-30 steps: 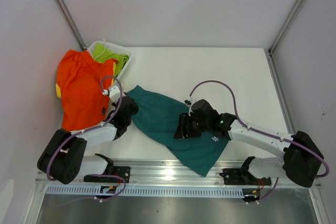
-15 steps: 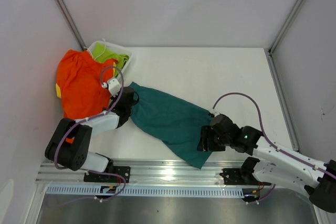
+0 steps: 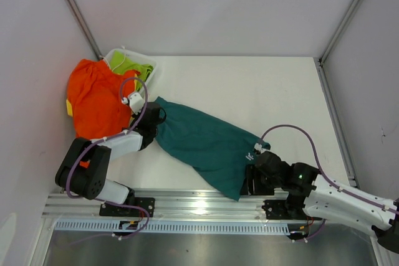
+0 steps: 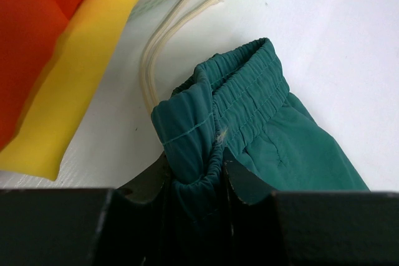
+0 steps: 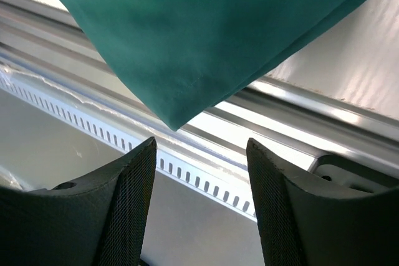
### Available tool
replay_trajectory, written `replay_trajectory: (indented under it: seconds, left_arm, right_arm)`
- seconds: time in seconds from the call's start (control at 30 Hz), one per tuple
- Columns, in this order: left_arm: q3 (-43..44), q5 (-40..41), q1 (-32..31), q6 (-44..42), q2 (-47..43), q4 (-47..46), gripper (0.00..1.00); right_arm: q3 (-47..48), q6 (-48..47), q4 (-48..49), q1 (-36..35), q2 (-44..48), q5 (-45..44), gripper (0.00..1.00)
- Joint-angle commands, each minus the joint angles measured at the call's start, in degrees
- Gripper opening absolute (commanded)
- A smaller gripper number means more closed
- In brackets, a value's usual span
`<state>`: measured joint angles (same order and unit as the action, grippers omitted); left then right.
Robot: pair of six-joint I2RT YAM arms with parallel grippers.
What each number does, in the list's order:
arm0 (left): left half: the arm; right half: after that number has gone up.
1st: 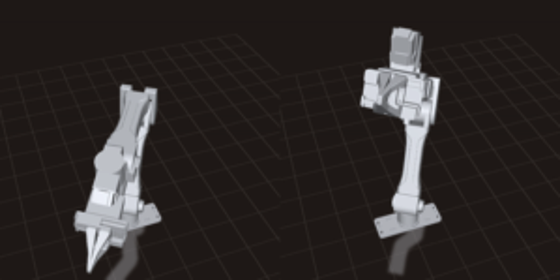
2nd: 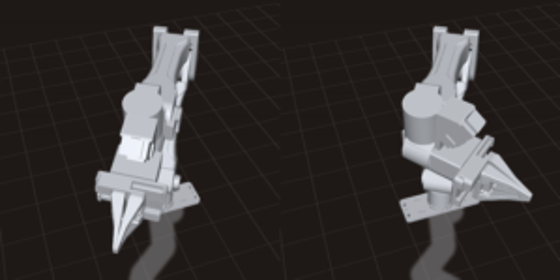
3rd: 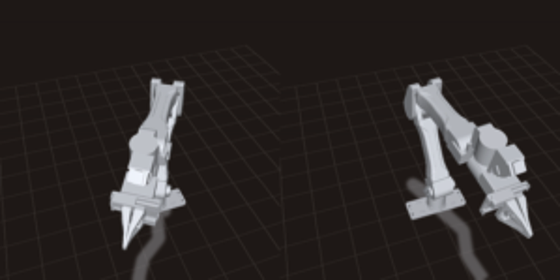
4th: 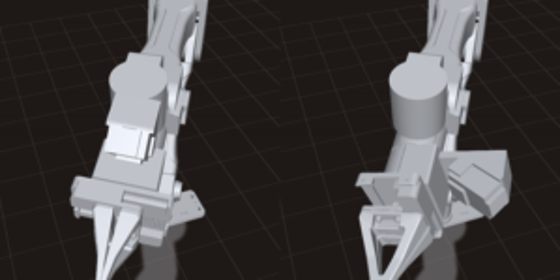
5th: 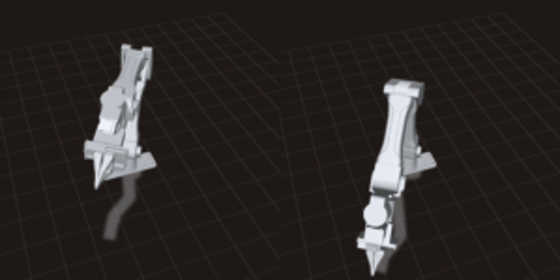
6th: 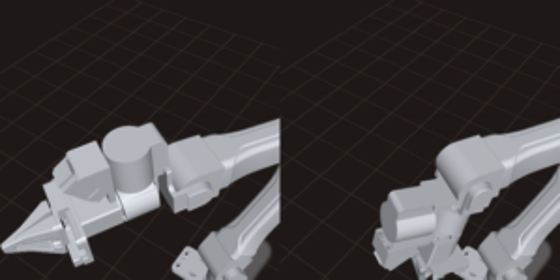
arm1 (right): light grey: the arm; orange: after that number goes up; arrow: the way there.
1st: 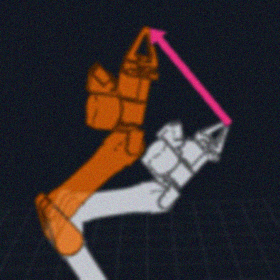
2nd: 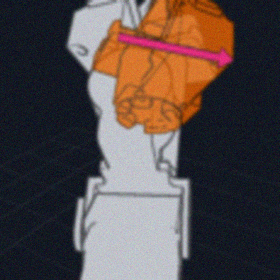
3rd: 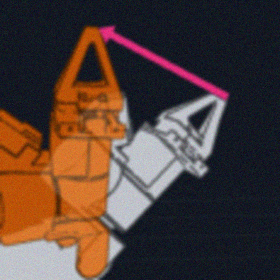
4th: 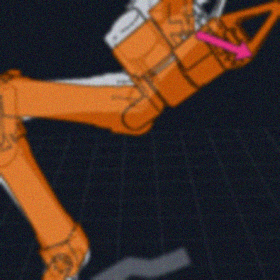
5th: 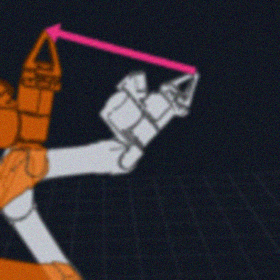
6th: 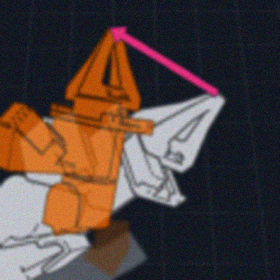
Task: Fold and stack the shorts
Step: Fold the shorts
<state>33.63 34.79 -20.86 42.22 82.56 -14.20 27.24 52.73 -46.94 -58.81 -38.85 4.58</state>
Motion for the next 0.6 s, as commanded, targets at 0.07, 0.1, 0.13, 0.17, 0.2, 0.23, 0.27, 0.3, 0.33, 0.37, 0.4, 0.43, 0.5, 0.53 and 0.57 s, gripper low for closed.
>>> replay_trajectory:
  seconds: [0.07,0.1,0.13,0.17,0.2,0.23,0.27,0.3,0.33,0.37,0.4,0.43,0.5,0.53,0.57]
  left_arm:
    - [2.4,2.0,0.1,1.5,-0.3,-0.7,0.00]
    - [2.5,2.0,0.1,1.4,-0.4,-0.6,0.00]
    - [2.6,2.3,0.2,1.5,-0.6,-0.4,0.00]
    - [2.7,2.3,0.2,1.3,-0.8,-0.2,0.00]
    - [2.6,2.4,0.1,1.2,-0.9,0.0,0.00]
    - [2.7,2.5,0.2,1.2,-1.1,0.0,0.00]
    - [2.8,2.5,0.1,1.2,-1.2,0.1,0.00]
    - [2.8,2.5,0.1,1.1,-1.2,0.2,0.00]
    - [3.0,2.5,0.1,1.1,-1.1,0.3,0.00]
    - [3.0,2.5,0.1,1.2,-0.9,0.3,0.00]
    - [3.5,2.5,0.2,1.2,-0.7,0.4,0.00]
    - [3.5,2.5,0.2,1.3,-0.7,0.4,0.00]
    - [4.0,2.4,0.2,1.4,-0.1,0.6,0.00]
    - [4.3,2.4,0.1,1.4,0.1,0.7,0.00]
    - [4.6,2.3,0.1,1.4,0.3,0.7,0.00]
  right_arm:
    - [-1.1,3.6,6.9,-3.7,-3.9,-1.2,0.62]
    - [-1.2,3.5,7.9,-3.9,-4.6,-1.4,0.61]
    - [-1.3,3.5,9.5,-4.2,-5.1,-1.7,0.61]
    - [-1.5,3.3,10.5,-4.4,-5.9,-1.7,0.61]
    - [-1.5,3.3,11.3,-4.4,-6.1,-1.7,0.60]
    - [-1.3,3.3,11.9,-4.5,-6.5,-1.6,0.60]
    - [-1.2,3.1,12.7,-4.4,-6.8,-1.5,0.58]
    - [-1.2,2.8,13.2,-4.5,-7.5,-1.3,0.57]
    - [-1.2,2.7,13.6,-4.5,-7.7,-1.2,0.56]
    - [-1.4,2.7,14.6,-4.6,-8.1,-0.9,0.53]
    - [-1.8,2.7,15.2,-4.7,-8.4,-0.7,0.50]
    - [-1.9,2.6,16.6,-4.7,-9.0,-0.5,0.49]
    - [-2.3,2.7,17.6,-5.0,-9.4,-0.4,0.40]
    - [-2.6,2.6,18.5,-5.0,-9.7,-0.2,0.36]
    - [-2.8,2.6,18.5,-5.2,-9.8,-0.1,0.25]
